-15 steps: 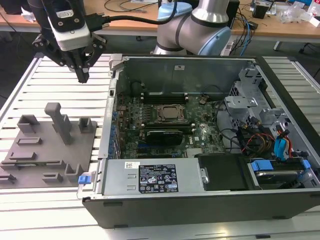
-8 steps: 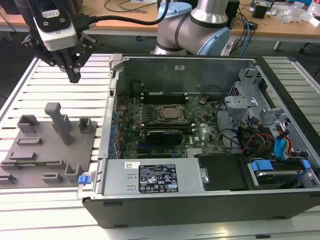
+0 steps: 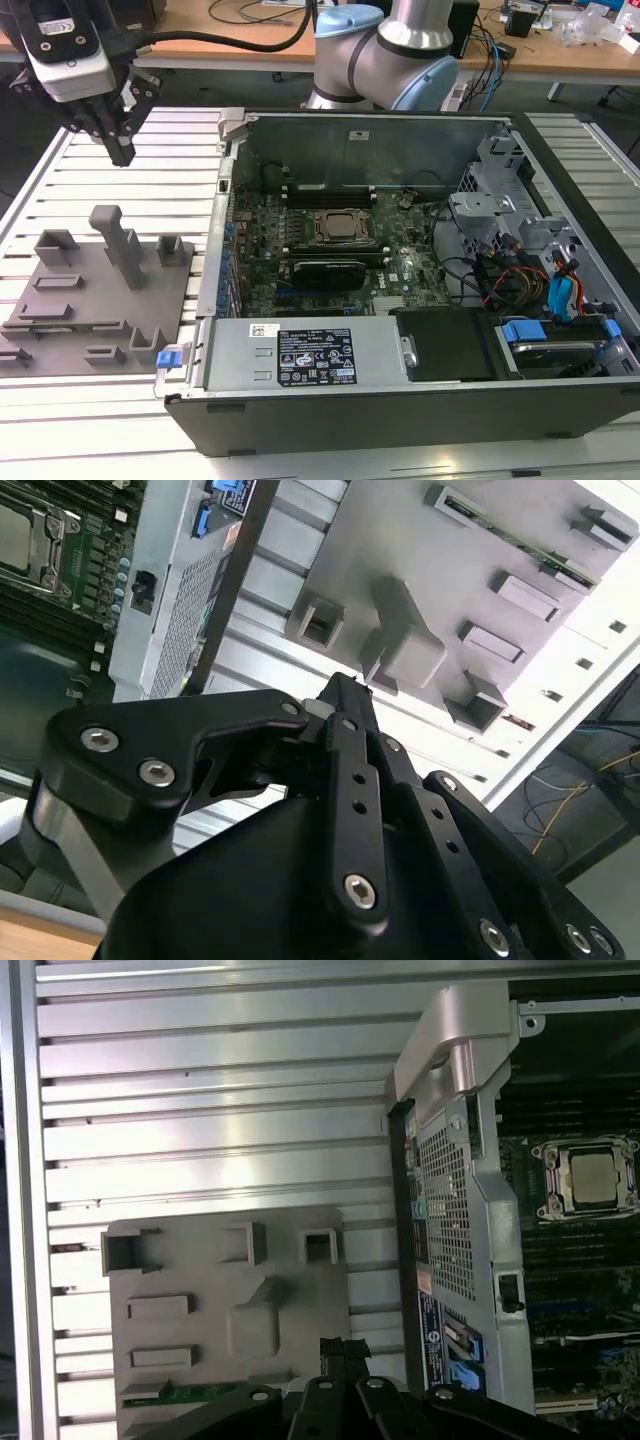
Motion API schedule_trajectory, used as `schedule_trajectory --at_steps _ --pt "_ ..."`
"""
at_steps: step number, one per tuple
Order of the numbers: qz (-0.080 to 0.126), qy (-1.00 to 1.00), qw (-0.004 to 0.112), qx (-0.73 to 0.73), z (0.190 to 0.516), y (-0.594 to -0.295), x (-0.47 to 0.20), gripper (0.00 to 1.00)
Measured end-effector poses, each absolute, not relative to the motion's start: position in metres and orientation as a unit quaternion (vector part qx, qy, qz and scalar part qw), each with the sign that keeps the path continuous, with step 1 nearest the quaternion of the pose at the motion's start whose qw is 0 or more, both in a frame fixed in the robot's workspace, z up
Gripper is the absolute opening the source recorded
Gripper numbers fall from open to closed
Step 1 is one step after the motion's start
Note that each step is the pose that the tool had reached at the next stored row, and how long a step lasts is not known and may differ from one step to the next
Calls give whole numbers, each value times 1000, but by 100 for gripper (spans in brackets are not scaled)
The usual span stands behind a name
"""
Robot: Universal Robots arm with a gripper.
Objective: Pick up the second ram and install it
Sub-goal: 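Reach for the second ram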
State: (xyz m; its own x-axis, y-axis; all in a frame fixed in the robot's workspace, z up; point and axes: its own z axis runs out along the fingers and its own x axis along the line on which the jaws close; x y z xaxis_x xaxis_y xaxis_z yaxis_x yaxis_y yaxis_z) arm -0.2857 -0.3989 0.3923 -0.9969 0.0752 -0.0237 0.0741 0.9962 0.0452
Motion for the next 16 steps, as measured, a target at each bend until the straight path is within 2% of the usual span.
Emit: schedule_trajectory --at_steps 16 --pt "22 999 13 37 391 -399 -324 11"
